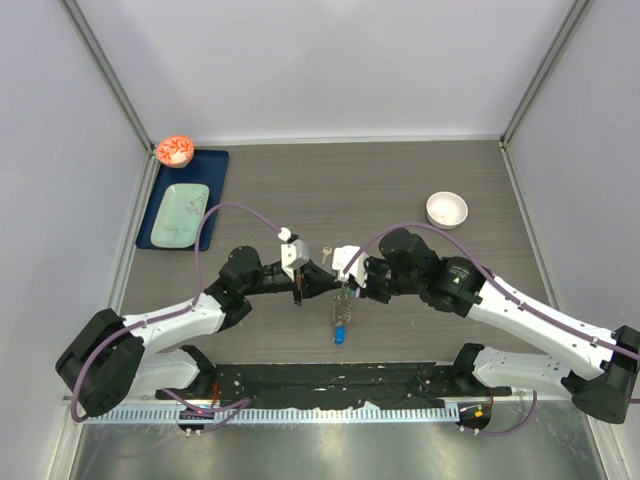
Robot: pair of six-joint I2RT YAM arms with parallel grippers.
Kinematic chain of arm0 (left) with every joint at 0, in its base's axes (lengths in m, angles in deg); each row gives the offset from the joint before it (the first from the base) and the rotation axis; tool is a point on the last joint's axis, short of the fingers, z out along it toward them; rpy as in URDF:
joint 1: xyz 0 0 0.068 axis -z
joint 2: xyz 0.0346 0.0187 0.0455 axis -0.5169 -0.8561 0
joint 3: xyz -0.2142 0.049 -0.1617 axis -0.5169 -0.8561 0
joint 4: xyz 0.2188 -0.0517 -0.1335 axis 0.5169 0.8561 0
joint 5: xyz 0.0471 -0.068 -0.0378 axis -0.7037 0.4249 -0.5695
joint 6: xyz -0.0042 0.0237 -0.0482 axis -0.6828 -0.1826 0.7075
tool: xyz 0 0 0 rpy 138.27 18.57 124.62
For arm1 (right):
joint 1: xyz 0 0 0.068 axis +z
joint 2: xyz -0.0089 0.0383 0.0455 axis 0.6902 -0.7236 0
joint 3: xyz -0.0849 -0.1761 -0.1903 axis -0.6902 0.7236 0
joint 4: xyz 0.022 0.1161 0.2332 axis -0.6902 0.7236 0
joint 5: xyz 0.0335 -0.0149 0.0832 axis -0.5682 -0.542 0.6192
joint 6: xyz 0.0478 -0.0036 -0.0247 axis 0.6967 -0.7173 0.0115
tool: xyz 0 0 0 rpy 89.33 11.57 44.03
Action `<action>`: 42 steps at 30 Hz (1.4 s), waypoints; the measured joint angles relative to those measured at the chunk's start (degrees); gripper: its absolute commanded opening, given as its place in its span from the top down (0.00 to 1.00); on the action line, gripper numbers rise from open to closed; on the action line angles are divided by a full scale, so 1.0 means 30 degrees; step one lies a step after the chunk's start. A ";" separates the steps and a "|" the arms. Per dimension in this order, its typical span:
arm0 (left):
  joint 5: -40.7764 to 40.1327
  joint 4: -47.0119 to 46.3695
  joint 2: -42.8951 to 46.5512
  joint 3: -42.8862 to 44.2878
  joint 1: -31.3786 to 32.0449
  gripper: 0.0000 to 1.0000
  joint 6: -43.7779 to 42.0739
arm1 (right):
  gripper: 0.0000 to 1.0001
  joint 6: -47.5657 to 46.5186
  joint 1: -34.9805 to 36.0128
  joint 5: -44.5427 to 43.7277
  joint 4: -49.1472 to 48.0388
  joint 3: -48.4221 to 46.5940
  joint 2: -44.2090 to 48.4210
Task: Put the keys on the keyring
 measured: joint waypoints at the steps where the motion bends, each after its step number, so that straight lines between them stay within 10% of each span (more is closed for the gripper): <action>1: -0.0160 -0.0197 0.0022 -0.0117 0.0007 1.00 0.0153 | 0.99 0.0058 0.0000 0.0036 -0.0204 0.0117 0.0000; 11: -0.1319 -0.3053 -0.0583 -0.1093 0.0277 1.00 0.1639 | 0.99 0.0503 -0.0015 0.0102 -0.1698 0.1158 -0.0015; 22: -0.2004 -0.4590 -0.0852 -0.1654 0.0284 0.65 0.1537 | 0.99 0.0189 0.0000 -0.0240 -0.0882 0.0495 -0.0095; 42: -0.0255 0.1647 0.0138 0.0925 0.0036 0.51 -0.4495 | 0.99 -0.1523 0.0219 -0.0379 0.2062 -0.2171 -0.0925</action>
